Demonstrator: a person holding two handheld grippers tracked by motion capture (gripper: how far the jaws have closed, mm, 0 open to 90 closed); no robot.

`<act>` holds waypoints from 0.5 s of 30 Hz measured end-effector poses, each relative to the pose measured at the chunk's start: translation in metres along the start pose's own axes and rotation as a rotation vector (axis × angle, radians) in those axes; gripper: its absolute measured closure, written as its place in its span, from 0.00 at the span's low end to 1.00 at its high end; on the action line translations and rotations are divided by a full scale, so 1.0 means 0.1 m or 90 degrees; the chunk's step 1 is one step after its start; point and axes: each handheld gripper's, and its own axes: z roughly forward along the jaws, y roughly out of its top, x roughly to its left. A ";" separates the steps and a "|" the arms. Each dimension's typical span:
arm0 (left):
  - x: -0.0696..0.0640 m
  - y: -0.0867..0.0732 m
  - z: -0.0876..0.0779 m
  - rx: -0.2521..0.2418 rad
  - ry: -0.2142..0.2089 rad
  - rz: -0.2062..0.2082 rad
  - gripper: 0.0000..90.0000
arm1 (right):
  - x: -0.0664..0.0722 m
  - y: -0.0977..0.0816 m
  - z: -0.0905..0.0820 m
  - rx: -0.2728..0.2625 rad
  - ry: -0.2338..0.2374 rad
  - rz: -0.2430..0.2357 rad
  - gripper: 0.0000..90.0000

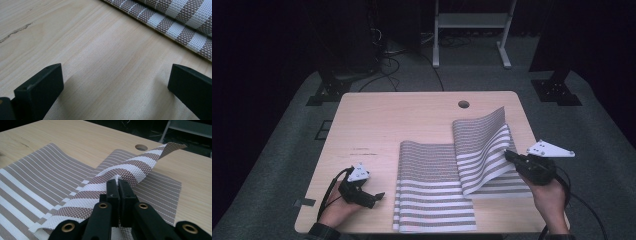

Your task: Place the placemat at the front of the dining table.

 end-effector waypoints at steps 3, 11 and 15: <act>0.00 0.00 0.00 0.000 0.000 0.000 0.00 | 0.02 0.03 0.03 -0.004 0.007 -0.003 0.98; 0.00 0.00 0.00 0.000 0.000 0.000 0.00 | 0.10 0.11 0.16 -0.004 0.026 -0.013 0.98; 0.00 0.00 0.00 0.000 0.000 0.000 0.00 | 0.14 0.15 0.22 -0.003 0.036 -0.019 0.98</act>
